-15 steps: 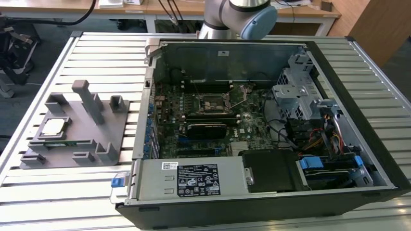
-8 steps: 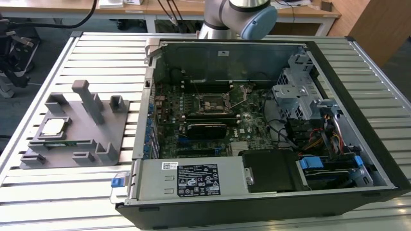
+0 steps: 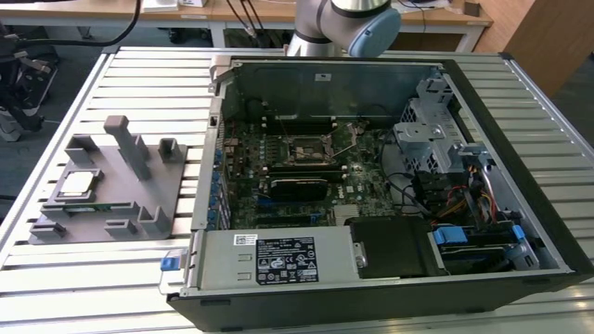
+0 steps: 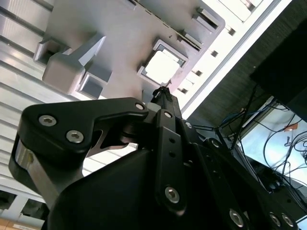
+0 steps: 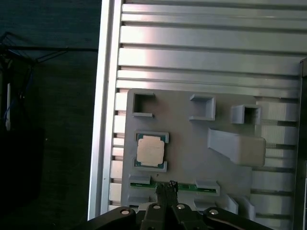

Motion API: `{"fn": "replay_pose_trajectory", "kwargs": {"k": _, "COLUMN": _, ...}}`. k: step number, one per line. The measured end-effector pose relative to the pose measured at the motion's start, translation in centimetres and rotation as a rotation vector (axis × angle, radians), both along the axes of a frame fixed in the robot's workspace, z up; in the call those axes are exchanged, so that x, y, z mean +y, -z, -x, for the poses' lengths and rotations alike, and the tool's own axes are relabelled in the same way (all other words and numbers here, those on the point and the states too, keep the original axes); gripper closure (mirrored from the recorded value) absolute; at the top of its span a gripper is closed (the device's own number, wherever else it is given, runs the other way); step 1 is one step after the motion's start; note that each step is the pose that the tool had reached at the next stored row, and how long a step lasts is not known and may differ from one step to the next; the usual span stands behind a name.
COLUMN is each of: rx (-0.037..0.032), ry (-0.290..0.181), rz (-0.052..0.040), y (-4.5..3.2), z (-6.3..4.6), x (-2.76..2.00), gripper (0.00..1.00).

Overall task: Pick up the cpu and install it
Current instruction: 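Pick up the cpu and move it towards the insertion slot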

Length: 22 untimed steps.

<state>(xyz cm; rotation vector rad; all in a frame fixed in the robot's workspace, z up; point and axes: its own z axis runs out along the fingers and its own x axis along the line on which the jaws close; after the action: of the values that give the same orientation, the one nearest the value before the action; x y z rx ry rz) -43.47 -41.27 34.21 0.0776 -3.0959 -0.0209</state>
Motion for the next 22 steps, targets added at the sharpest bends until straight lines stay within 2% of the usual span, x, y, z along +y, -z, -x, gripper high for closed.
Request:
{"fn": "replay_pose_trajectory", "kwargs": {"k": 17, "rx": 0.0, "ry": -0.006, "rz": -0.0011, "y": 1.31, "z": 0.0, "x": -0.07, "gripper": 0.89}}
{"fn": "replay_pose_trajectory", "kwargs": {"k": 22, "rx": 0.0, "ry": -0.021, "rz": -0.0015, "y": 1.8, "z": 0.0, "x": -0.11, "gripper": 0.89}}
